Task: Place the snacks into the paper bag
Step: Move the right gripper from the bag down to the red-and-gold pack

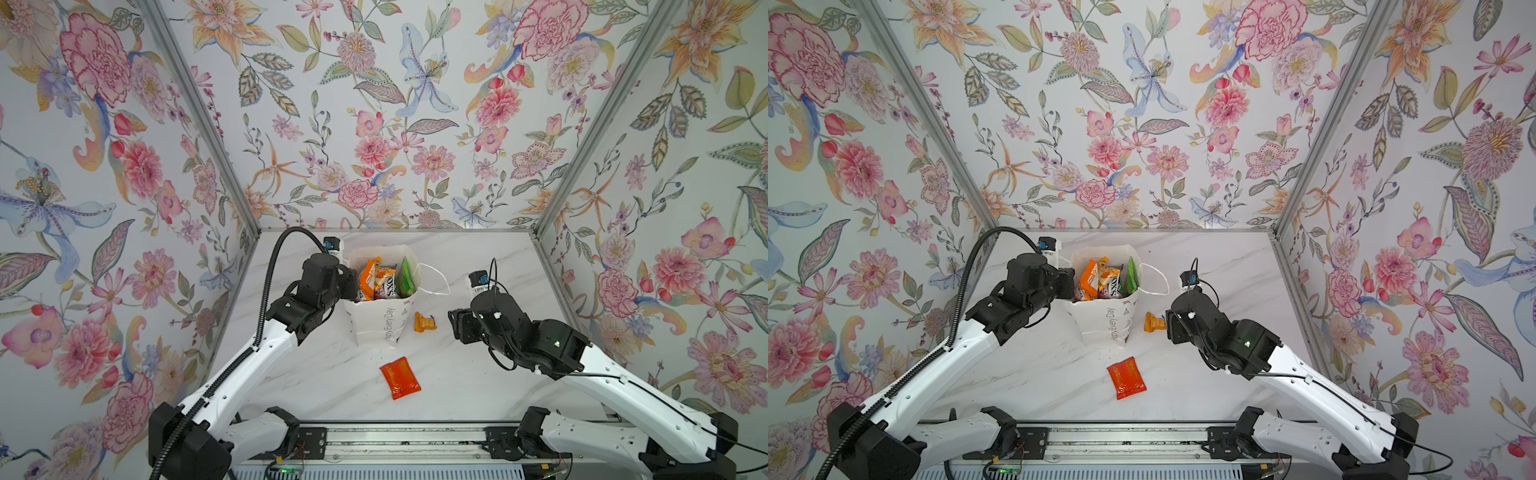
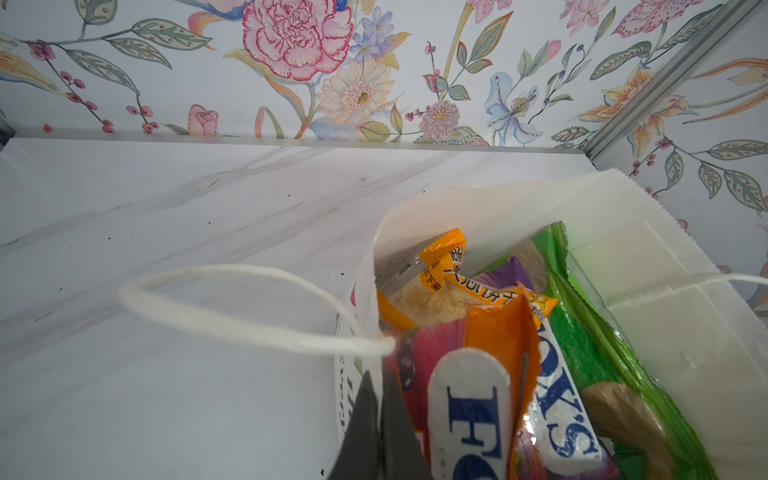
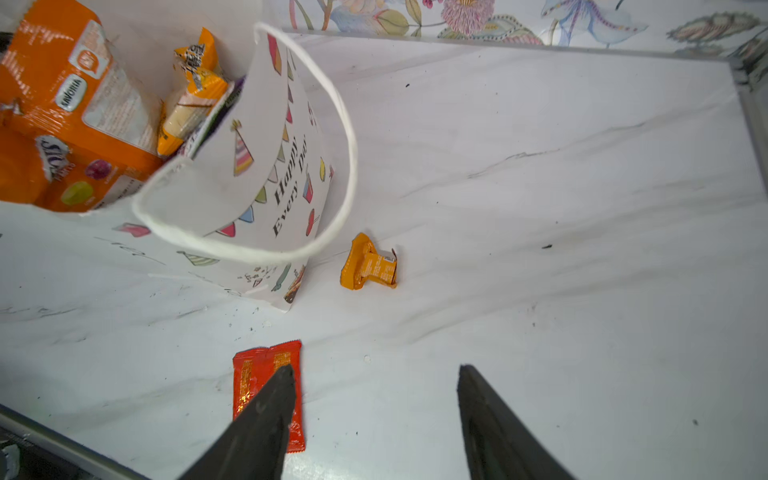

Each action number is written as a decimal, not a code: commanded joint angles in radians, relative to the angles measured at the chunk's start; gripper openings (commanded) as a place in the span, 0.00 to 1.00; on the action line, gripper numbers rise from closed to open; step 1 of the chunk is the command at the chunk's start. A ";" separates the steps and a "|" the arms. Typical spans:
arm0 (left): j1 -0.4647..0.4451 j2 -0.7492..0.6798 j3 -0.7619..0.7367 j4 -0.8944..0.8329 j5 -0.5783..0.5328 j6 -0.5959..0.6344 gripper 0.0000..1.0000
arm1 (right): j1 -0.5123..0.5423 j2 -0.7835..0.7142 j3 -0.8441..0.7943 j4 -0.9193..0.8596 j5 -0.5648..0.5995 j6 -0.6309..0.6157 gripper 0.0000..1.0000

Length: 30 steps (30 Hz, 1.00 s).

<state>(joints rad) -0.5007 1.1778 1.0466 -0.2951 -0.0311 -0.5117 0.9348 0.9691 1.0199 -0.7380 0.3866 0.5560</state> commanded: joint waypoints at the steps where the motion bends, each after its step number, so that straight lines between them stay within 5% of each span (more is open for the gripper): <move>1: -0.001 -0.027 0.021 0.069 -0.035 0.006 0.00 | 0.026 -0.041 -0.161 0.137 -0.081 0.142 0.65; 10: 0.000 -0.021 0.013 0.074 -0.031 0.002 0.00 | 0.184 0.088 -0.444 0.494 -0.191 0.295 0.66; 20: -0.001 -0.033 0.004 0.070 -0.039 0.005 0.00 | 0.295 0.405 -0.327 0.565 -0.195 0.253 0.72; 30: -0.001 -0.036 0.002 0.067 -0.045 0.006 0.00 | 0.287 0.535 -0.271 0.562 -0.220 0.237 0.75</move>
<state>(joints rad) -0.5007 1.1778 1.0466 -0.2951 -0.0341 -0.5121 1.2274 1.4754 0.7269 -0.1768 0.1852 0.8047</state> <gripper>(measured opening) 0.044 0.751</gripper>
